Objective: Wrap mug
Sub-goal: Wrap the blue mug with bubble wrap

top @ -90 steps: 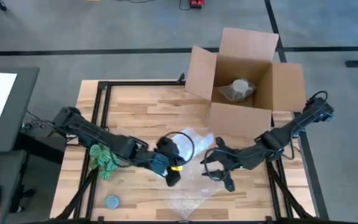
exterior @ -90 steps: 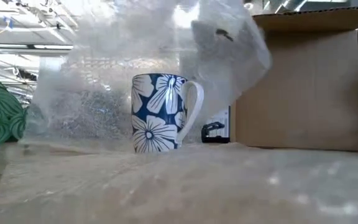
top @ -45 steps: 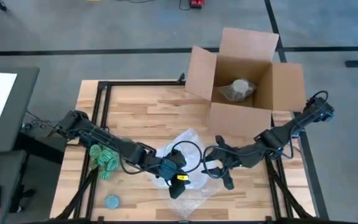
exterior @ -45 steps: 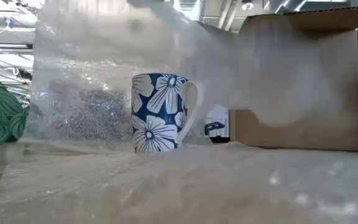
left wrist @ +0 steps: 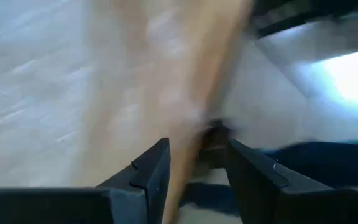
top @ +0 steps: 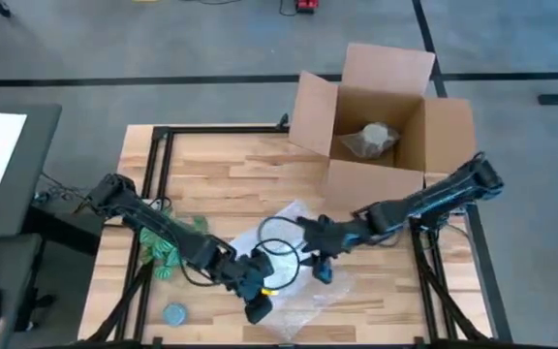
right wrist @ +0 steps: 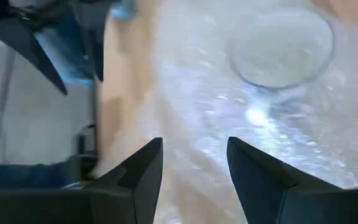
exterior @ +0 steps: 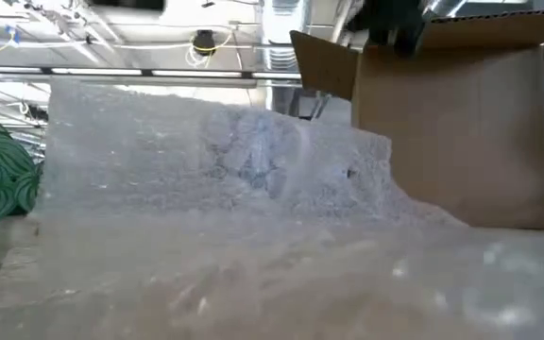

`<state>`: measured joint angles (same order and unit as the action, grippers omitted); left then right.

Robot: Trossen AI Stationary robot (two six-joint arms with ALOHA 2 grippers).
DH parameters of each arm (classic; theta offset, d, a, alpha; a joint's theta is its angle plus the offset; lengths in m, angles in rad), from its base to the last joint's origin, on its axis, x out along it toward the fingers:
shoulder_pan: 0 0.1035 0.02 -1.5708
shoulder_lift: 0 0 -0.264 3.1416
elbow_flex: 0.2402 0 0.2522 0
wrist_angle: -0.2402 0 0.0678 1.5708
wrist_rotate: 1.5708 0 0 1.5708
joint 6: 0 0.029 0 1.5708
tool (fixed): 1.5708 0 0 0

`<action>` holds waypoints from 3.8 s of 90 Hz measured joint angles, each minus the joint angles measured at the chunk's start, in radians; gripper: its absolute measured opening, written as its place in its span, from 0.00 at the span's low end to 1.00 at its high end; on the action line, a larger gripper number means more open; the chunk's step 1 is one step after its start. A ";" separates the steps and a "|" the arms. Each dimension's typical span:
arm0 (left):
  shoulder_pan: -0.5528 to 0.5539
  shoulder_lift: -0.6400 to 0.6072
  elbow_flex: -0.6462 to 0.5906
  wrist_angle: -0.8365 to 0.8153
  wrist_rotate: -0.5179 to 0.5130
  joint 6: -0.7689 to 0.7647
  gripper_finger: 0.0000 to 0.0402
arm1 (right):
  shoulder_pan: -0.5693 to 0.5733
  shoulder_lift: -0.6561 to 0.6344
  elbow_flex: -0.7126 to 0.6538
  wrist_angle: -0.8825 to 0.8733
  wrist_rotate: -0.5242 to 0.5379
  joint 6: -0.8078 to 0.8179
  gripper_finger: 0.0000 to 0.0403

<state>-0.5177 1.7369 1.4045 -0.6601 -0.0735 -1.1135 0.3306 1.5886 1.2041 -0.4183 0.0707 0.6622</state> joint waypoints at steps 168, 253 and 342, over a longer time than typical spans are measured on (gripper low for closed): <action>-0.256 0.014 0.723 -0.763 -0.180 -0.226 0.30 | -0.210 0.539 0.585 -0.363 -0.121 -0.331 0.00; -0.247 0.014 0.723 -0.765 -0.177 -0.212 0.30 | -0.190 0.552 0.805 -0.623 -0.122 -0.339 0.00; -0.247 0.015 0.722 -0.764 -0.197 -0.215 0.30 | -0.222 0.543 0.784 -0.703 -0.103 -0.406 0.00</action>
<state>-0.7643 1.7515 2.1269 -1.4239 -0.2703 -1.3289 0.1091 2.1320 1.9877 -1.1216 -0.0325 0.2563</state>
